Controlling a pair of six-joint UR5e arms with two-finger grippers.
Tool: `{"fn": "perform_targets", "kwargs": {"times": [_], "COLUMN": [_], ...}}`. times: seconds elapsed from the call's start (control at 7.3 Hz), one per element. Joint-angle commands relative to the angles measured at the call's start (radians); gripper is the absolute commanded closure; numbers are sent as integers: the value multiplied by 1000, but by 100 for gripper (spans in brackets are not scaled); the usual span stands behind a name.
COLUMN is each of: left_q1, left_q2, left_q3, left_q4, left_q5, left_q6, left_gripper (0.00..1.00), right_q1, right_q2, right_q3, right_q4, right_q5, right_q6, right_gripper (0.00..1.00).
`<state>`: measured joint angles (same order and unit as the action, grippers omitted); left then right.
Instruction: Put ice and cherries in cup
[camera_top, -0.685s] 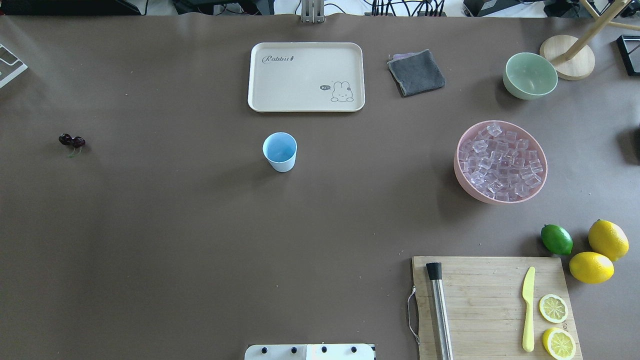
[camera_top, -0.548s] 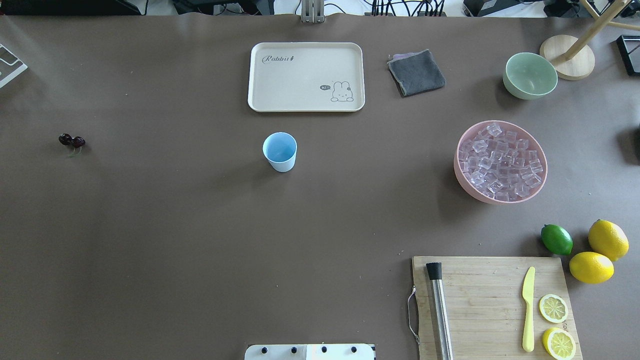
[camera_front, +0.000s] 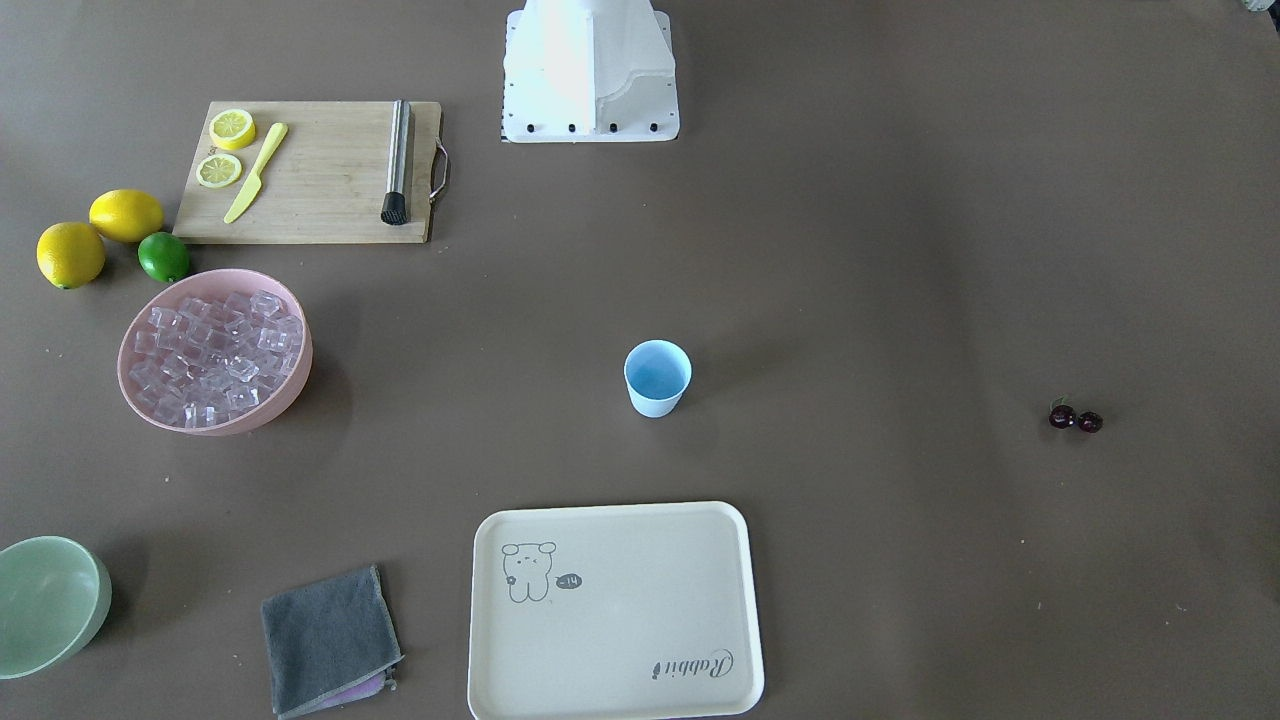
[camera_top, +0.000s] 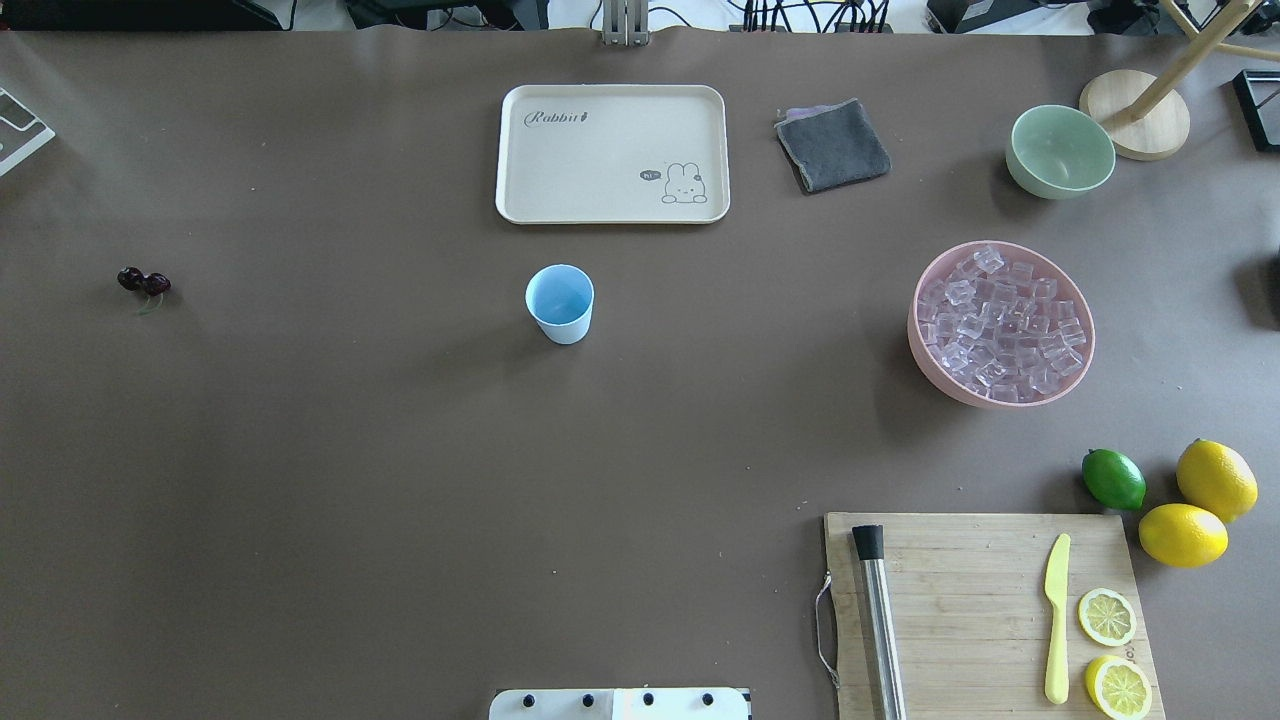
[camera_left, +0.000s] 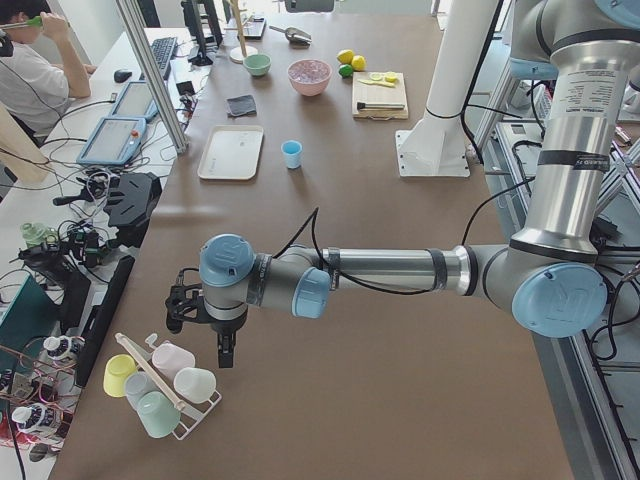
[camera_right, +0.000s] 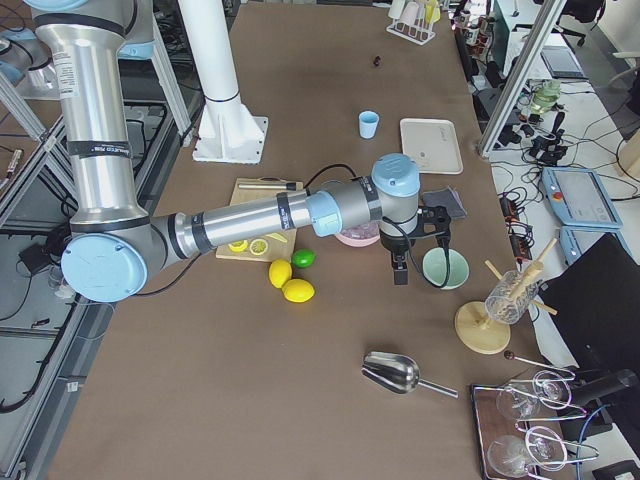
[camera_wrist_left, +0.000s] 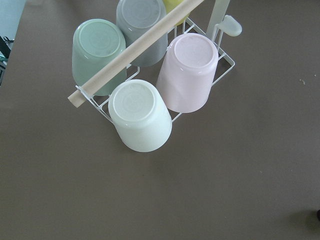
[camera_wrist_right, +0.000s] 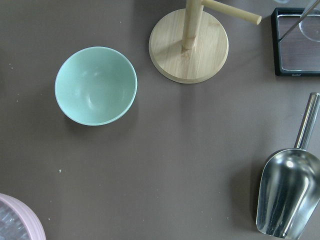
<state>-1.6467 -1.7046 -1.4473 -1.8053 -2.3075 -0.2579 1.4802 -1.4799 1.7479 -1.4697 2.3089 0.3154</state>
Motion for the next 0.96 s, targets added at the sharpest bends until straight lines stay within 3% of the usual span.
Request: {"fn": "perform_targets", "kwargs": {"times": [0.0, 0.82], "left_q1": [4, -8], "left_q2": [-6, 37], "left_q3": [-4, -53], "left_q4": [-5, -6], "left_q5": [20, -12], "left_q6": [11, 3], "left_gripper": [2, 2], "right_q1": [2, -8], "right_q2": [10, 33], "right_q3": [7, 19], "right_q4": [2, -1], "right_q5": [4, -9], "right_q6": [1, 1], "right_gripper": [0, 0]}}
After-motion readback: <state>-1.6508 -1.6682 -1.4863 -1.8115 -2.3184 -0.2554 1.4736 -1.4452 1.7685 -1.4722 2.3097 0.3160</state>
